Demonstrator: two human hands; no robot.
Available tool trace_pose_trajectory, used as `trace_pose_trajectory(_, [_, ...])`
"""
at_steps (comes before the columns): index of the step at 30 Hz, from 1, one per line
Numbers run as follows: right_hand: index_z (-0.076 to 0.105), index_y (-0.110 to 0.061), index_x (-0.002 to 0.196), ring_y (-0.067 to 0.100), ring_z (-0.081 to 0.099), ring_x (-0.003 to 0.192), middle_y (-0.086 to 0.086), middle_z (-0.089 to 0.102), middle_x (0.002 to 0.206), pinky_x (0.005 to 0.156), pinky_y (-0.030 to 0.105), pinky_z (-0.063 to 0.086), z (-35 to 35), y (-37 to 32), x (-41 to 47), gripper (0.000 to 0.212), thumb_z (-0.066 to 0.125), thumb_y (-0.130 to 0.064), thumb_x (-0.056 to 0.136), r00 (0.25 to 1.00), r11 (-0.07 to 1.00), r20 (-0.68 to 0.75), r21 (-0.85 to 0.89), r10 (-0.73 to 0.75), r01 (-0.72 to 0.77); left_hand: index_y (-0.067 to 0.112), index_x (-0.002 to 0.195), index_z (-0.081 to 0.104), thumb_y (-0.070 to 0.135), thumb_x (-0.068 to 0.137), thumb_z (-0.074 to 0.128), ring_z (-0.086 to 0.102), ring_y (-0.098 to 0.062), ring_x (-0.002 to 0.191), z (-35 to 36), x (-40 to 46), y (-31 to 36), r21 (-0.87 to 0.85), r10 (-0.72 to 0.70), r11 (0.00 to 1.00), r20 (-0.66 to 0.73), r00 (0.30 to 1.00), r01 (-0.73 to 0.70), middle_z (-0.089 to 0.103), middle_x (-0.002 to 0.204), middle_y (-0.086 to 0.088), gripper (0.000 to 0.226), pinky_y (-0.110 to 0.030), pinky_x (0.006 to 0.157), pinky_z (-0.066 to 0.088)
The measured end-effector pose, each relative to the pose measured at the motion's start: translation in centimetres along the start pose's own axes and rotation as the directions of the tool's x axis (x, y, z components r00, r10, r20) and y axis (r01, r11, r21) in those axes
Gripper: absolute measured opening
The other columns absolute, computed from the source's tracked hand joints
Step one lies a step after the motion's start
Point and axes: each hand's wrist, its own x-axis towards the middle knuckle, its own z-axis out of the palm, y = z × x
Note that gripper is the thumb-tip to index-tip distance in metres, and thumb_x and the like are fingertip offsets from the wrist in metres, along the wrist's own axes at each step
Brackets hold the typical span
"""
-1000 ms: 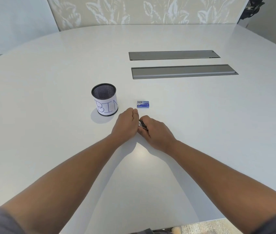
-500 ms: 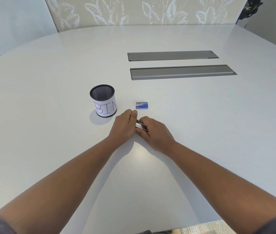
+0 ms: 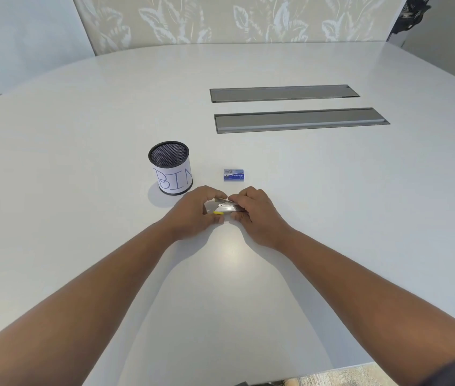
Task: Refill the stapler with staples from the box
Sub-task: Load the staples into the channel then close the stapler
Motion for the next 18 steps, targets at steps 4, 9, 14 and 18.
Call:
trace_pose_trajectory(4, [0.064,-0.011,0.129,0.03,0.052,0.105,0.008,0.064,0.115,0.095,0.04,0.041,-0.04,0.16,-0.05,0.034,0.065,-0.021,0.097,1.0,1.0,-0.009,-0.014,-0.007,0.007,0.037,0.121,0.064,0.025,0.08,0.084,0.052,0.006,0.065,-0.11,0.0,-0.26,-0.008,-0.019,1.0,0.006,1.0,0.019,0.058,0.116,0.018,0.047,-0.013,0.065,0.038])
trace_pose_trajectory(9, [0.066,-0.007,0.123,0.031,0.053,0.1,0.011,0.066,0.108,0.091,0.039,0.04,-0.22,0.1,-0.03,0.028,0.064,-0.013,0.096,1.0,0.999,0.0,-0.027,-0.025,0.025,0.028,0.13,0.064,0.024,0.08,0.085,0.054,-0.006,0.07,-0.35,0.09,-0.48,-0.003,-0.021,1.0,0.02,1.0,0.021,0.056,0.12,0.011,0.054,-0.011,0.066,0.04])
trace_pose_trajectory(14, [0.065,-0.009,0.126,0.031,0.053,0.104,0.01,0.065,0.112,0.094,0.042,0.041,-0.28,0.05,0.02,0.031,0.063,-0.012,0.096,1.0,1.0,0.011,-0.023,-0.011,0.011,0.026,0.131,0.065,0.023,0.078,0.086,0.056,-0.007,0.07,-0.3,0.22,-0.66,-0.043,-0.039,0.998,0.017,0.999,0.04,0.058,0.12,0.009,0.057,-0.006,0.062,0.04])
trace_pose_trajectory(18, [0.065,-0.008,0.127,0.032,0.053,0.105,0.011,0.065,0.115,0.096,0.043,0.041,-0.25,-0.06,-0.01,0.032,0.063,-0.012,0.096,1.0,1.0,0.009,-0.024,-0.006,0.006,0.029,0.128,0.066,0.023,0.076,0.087,0.056,-0.005,0.069,-0.4,0.26,-0.67,-0.048,-0.05,0.998,0.022,0.998,0.051,0.059,0.12,0.011,0.057,-0.006,0.062,0.041])
